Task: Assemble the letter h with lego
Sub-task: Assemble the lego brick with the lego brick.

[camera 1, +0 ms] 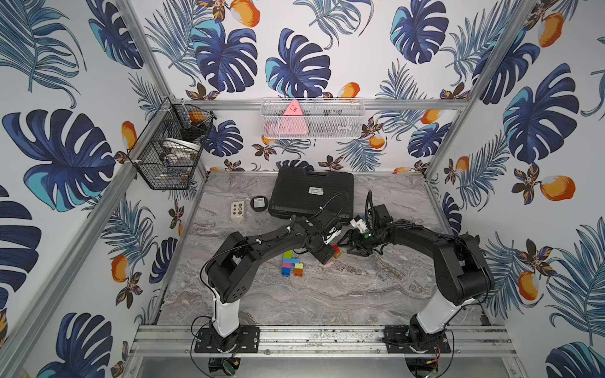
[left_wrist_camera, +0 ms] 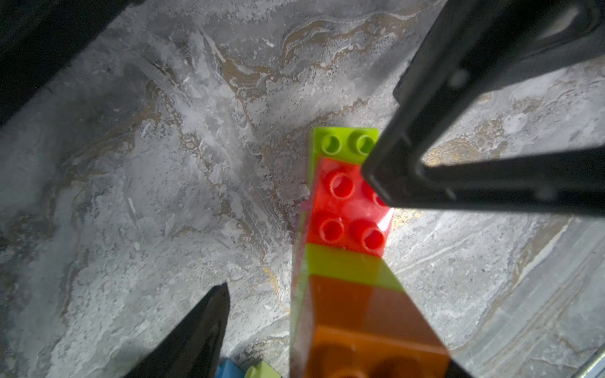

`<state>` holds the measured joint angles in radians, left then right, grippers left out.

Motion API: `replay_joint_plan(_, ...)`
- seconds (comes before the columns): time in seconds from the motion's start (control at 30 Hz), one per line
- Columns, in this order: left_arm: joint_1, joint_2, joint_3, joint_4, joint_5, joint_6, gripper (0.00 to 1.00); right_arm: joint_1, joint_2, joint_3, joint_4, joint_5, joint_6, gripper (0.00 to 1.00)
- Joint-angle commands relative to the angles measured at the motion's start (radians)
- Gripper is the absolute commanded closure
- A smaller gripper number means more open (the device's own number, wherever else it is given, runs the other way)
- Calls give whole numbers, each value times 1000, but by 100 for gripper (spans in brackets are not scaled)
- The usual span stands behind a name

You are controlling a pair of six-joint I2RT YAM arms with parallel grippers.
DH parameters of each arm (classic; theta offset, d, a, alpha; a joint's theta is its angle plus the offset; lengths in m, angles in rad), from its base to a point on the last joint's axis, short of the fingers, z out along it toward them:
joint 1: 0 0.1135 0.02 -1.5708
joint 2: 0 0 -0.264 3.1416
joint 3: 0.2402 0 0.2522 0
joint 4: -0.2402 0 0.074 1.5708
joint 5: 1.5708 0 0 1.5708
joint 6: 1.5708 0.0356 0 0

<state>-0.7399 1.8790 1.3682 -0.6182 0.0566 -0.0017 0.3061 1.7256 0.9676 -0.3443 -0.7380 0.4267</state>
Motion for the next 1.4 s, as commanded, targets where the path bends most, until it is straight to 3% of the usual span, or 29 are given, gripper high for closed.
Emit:
replay_joint_plan(0.0, 1, 4, 2, 6, -3, 2, 28, 6, 17, 8, 42, -41, -4, 30)
replay_joint_plan(0.47, 1, 12, -32, 35, -6, 8, 32, 8, 97, -28, 17, 86, -35, 47)
replay_joint_plan(1.1, -14, -28, -125, 160, -58, 55, 35, 46, 40, -63, 54, 136, -70, 45)
replay_joint_plan(1.37, -12, -93, -153, 200, 3, 103, 30, 52, 36, -76, 26, 224, -69, 48)
